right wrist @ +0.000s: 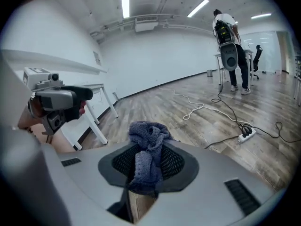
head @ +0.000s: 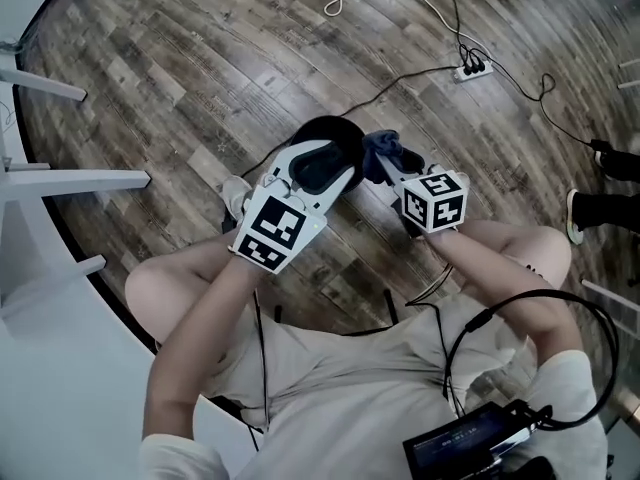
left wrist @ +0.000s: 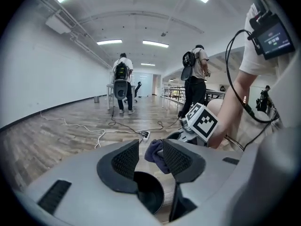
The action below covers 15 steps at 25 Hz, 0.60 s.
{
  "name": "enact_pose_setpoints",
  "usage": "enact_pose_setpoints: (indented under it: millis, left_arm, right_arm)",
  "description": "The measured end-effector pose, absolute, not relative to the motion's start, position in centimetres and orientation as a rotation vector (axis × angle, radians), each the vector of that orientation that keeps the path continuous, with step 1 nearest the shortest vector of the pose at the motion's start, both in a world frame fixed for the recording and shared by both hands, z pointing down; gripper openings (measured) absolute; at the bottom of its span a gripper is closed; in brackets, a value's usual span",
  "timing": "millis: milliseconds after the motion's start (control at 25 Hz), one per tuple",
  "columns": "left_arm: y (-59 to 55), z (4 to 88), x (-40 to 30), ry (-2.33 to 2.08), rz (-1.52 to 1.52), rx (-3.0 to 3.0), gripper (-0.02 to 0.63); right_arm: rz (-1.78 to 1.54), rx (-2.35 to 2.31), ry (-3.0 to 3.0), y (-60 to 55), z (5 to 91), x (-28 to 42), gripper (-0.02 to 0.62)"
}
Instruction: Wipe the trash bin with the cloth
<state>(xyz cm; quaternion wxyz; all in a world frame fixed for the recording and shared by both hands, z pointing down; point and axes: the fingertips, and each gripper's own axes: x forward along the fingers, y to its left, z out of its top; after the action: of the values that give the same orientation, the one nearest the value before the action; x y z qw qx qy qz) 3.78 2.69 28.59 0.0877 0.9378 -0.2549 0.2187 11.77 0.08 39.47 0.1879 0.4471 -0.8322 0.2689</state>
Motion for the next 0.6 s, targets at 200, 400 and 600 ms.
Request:
enact_pose_setpoints:
  millis: [200, 400, 600]
  left_arm:
    - [1.3, 25.5, 2.1, -0.85, 0.621, 2.787, 0.172]
    - [0.7, 25.6, 0.9, -0.942, 0.646, 2.809, 0.17]
    - [-0.5, 26.3, 0.9, -0.96, 0.658, 2.817, 0.17]
  right_arm:
    - [0.627, 1.275, -2.468, -2.5, 32.8, 9.6, 0.103]
    - [0.489, 1.27, -2.545, -3.1, 28.2, 7.9, 0.103]
    - [0.383, 1.284, -2.575, -3.6, 25.5, 8.0, 0.103]
